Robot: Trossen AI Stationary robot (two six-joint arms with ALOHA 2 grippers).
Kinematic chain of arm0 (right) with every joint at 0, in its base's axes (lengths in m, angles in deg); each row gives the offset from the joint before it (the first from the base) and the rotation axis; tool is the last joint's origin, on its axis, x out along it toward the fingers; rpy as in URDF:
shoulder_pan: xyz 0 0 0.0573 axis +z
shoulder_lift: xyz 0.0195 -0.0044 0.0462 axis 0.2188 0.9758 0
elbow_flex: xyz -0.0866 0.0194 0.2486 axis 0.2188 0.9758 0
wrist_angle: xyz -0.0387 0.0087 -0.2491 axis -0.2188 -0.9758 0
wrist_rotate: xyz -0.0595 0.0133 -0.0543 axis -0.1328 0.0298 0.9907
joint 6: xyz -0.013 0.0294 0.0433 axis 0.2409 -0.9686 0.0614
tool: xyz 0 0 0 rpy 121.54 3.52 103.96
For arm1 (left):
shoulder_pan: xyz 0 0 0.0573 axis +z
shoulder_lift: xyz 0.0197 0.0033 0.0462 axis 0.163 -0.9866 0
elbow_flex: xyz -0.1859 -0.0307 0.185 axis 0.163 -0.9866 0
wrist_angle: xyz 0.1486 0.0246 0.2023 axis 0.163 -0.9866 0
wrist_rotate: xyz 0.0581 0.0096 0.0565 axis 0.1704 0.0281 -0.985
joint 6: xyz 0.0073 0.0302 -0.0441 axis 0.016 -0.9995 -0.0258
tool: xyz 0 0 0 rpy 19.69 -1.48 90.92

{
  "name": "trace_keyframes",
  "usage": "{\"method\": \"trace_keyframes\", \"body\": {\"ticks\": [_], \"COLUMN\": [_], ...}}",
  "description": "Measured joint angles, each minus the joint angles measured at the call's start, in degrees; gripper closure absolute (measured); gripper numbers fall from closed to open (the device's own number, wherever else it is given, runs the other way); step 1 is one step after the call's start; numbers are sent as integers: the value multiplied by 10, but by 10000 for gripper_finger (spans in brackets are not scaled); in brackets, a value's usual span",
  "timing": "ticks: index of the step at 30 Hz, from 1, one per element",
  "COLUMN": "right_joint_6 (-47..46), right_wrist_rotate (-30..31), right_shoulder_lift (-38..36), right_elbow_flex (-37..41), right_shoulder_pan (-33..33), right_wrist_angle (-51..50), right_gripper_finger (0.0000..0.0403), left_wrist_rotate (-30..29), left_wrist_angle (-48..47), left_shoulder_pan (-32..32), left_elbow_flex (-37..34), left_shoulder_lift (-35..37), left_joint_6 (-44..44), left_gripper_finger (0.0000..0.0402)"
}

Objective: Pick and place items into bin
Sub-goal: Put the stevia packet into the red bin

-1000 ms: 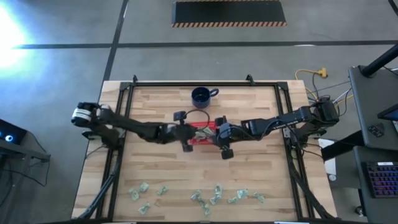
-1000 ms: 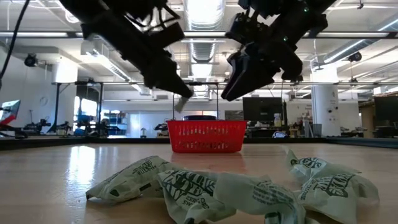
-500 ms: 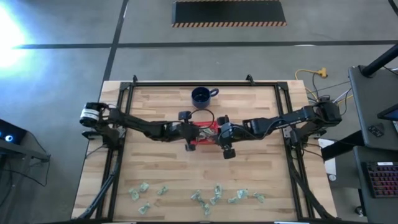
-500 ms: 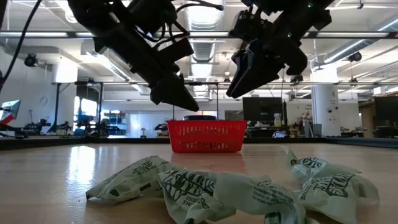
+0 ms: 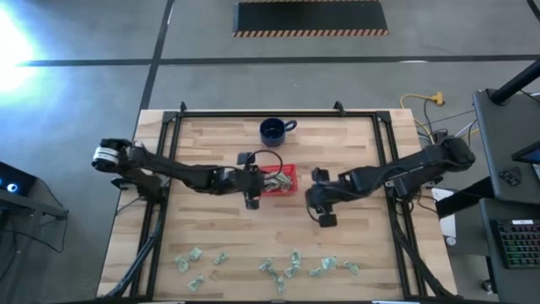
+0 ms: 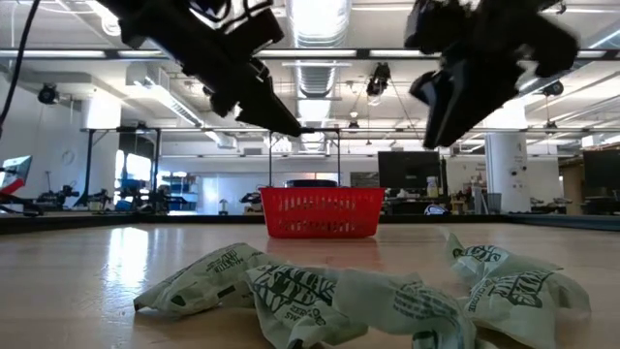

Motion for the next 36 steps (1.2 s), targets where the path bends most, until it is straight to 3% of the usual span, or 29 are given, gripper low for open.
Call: {"method": "trace_keyframes", "body": {"ticks": [7,17,27,36], "right_joint_6": [-139,-379,-574,-635], "right_wrist_rotate": [-4,-3,-3,-19], "right_shoulder_lift": [-42,-14,39,91], "right_elbow_flex": [5,6,6,6], "right_shoulder_pan": [112,267,352,376], "right_wrist_angle": [-11,-22,-44,-37], "right_gripper_finger": [275,275,275,275], "left_wrist_rotate": [0,0,0,0], "left_wrist_angle": [-25,-27,-27,-29], "left_shoulder_pan": [-12,-13,-17,-17], "left_elbow_flex": [-1,-1,-1,-1], "left_shoulder_lift": [14,14,14,14], "left_joint_6": [-1,1,5,5], "left_gripper_finger": [244,244,244,244]}}
